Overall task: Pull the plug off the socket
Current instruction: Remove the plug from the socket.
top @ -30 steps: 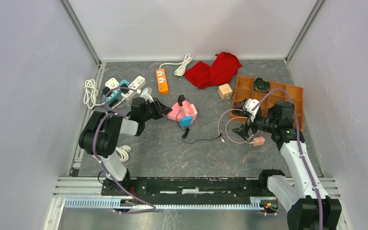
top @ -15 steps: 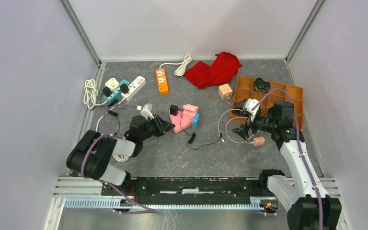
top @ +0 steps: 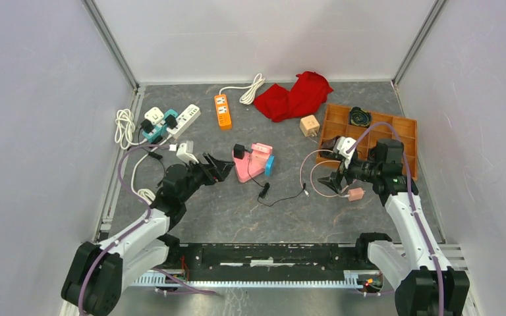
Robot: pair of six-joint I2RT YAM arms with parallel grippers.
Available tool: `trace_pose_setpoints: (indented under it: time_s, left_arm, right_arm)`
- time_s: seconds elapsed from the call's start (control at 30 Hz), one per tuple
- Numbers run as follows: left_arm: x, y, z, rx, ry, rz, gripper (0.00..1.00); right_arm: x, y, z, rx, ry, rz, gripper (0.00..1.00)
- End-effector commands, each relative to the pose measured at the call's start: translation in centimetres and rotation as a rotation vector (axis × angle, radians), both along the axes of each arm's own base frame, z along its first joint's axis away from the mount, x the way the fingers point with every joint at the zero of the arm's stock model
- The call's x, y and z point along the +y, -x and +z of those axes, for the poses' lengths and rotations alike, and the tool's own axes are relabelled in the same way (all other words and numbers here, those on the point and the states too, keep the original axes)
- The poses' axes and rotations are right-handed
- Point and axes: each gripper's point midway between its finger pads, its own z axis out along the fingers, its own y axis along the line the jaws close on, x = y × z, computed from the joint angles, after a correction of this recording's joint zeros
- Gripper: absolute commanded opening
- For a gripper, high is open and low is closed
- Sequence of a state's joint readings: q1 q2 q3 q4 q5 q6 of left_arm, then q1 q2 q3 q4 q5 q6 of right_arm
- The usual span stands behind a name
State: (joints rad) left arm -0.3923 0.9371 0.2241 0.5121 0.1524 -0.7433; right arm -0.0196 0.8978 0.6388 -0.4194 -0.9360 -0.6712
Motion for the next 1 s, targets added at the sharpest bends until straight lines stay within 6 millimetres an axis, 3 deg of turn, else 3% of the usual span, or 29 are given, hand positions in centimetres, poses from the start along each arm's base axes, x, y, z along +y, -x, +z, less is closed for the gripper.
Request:
trace_pose_setpoints:
  time_s: [0.0,0.2,0.33,0.53,0.63,0.77,0.97]
  left_arm:
    - [0.5,-1.0,0.8,-0.026,-0.130,-0.001,0.98]
    - [-0.9,-2.7,2.1,-0.014,-0.186,-0.069,1.00]
    - [-1.8,-2.5,2.3,-0.015,-0.171,-0.123,1.00]
    - [-2.9,-0.4,1.2,0.003,-0.057,-0.183,0.97]
    - [-2.1,0.3,-0.9,0.045,-0.041,-0.143,0.94]
    - [-1.8,0.6,-2.2,0.086,-0.002,-0.111,0.93]
    - [-1.4,0.6,-1.2,0.056,0.017,-0.079,0.93]
  right_arm:
    - [0.6,0.3,0.3,-0.031,-0.015,0.042,0.98]
    - [0.6,0.4,0.5,-0.036,-0.016,0.044,0.98]
    - [0.8,0.6,0.5,-0.031,-0.025,0.054,0.98]
    - [1.6,1.3,0.3,0.002,-0.076,0.098,0.98]
    - [1.8,1.3,0.1,0.018,-0.087,0.099,0.98]
    - [3.3,1.2,-0.3,0.004,-0.078,0.109,0.98]
    - [6.5,1.0,0.4,-0.030,-0.094,0.141,0.98]
